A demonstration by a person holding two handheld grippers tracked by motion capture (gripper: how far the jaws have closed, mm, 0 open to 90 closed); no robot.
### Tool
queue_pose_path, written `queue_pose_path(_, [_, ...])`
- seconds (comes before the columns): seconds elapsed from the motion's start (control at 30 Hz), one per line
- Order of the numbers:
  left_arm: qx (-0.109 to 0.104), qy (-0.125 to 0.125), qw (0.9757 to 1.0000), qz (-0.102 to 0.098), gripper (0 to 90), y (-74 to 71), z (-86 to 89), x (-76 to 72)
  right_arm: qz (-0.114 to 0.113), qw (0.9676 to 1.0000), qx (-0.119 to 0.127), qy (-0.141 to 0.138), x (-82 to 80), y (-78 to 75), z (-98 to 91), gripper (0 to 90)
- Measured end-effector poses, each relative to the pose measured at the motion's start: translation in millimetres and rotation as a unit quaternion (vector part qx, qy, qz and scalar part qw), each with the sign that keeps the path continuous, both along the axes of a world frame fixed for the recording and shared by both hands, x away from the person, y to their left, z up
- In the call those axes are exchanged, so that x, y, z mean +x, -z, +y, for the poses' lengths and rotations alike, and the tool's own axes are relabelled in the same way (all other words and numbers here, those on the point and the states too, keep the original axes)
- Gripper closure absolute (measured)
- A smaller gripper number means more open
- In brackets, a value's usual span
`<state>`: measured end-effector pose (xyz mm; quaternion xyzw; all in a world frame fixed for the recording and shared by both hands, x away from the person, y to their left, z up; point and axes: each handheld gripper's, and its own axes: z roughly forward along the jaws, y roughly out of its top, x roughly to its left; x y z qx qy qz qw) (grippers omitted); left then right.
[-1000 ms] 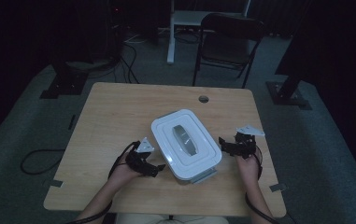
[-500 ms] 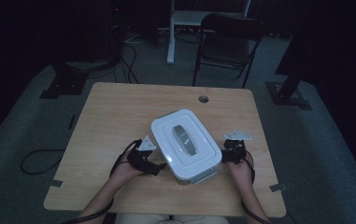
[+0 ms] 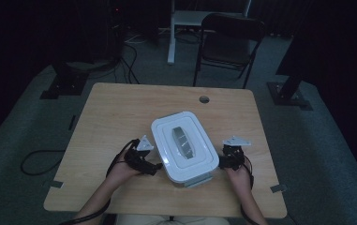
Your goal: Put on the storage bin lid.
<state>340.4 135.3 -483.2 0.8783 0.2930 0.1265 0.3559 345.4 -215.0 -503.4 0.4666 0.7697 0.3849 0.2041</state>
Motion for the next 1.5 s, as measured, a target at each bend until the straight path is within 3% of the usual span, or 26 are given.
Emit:
queue_pose_path(0.33, [0.007,-0.014,0.9999,0.002,10.1,-1.6,16.8,-1.2,0.012,0.9994,0.018,-0.029,-16.3,1.1,20.4,16.2])
queue_pose_path(0.5, [0.004,-0.018,0.9998,0.0,10.0,-3.6,24.2,-3.2,0.005,0.9999,0.002,-0.015,-26.2,1.2,31.9,16.2])
queue_pose_path(0.83, [-0.003,-0.029,0.9996,0.001,10.0,-3.6,37.1,-4.1,0.007,0.9999,0.01,0.008,-31.2,2.3,46.5,17.7])
queue_pose_path(1.0, [-0.006,-0.03,0.9995,-0.001,10.0,-2.3,39.9,-3.4,0.014,0.9996,0.024,-0.008,-27.3,3.7,41.2,13.1])
queue_pose_path(1.17, [-0.01,-0.036,0.9993,-0.005,10.0,-2.2,44.4,-2.4,-0.006,0.9997,0.017,-0.014,-23.3,2.9,33.4,13.2])
queue_pose_path(1.5, [-0.026,-0.053,0.9982,-0.008,10.0,-1.3,59.9,-4.3,-0.015,0.9996,0.022,0.001,-17.4,5.5,18.0,13.2])
